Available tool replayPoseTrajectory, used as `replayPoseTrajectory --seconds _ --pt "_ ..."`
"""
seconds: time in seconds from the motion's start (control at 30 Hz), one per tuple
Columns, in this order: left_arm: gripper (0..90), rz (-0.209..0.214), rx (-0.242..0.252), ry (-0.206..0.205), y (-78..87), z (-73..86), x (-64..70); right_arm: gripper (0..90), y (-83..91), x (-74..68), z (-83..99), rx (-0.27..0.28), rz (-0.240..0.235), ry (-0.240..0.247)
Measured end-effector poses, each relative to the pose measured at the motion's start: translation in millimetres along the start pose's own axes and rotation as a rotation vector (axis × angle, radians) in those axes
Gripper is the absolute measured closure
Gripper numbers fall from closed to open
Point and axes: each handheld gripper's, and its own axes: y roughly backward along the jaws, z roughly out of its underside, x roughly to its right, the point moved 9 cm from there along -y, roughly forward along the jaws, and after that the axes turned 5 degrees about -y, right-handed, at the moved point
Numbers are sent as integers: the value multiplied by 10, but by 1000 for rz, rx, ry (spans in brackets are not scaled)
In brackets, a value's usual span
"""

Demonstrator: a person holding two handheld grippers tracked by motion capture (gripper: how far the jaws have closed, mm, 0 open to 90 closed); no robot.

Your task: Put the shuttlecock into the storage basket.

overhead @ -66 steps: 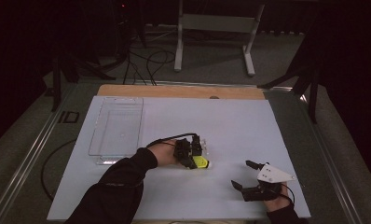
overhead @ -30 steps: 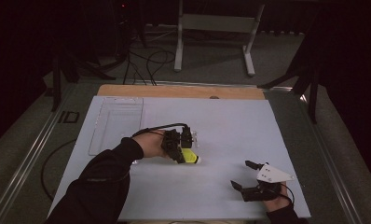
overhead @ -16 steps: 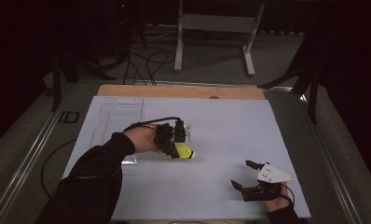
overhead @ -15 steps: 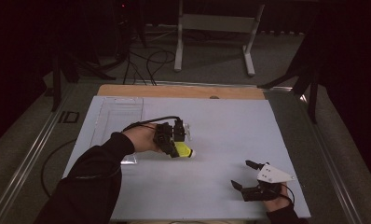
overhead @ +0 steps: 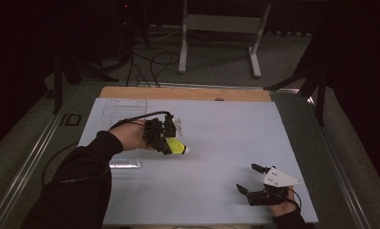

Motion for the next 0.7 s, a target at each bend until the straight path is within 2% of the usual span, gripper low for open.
replayPoseTrajectory --seconds 0.23,0.7 --pt "900 -17 2 18 155 149 -28 92 -6 -1 6 -5 -2 0" --pt "900 -59 26 86 437 471 -72 92 -1 -8 -2 -4 -2 -3"
